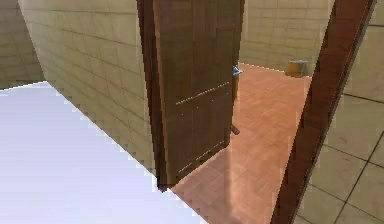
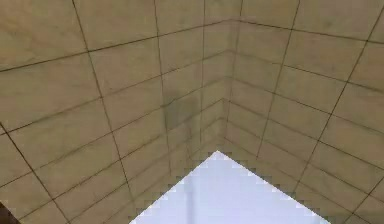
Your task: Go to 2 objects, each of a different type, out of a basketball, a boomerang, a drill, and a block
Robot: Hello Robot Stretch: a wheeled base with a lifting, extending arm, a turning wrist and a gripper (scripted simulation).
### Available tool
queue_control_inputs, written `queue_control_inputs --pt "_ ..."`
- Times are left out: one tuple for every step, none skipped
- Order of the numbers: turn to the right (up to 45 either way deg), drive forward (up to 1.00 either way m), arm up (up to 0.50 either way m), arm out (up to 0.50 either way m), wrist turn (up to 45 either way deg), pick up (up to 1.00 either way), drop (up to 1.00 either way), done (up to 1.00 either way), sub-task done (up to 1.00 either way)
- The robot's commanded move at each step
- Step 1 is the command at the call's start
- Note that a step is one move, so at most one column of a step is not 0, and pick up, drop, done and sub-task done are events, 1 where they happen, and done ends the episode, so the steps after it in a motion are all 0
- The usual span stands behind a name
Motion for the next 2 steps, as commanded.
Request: queue_control_inputs --pt "0.0 0.40 0.00 0.00 0.0 0.00 0.00 0.00 0.00" --pt "9.0 0.00 0.00 0.00 0.0 0.00 0.00 0.00 0.00"
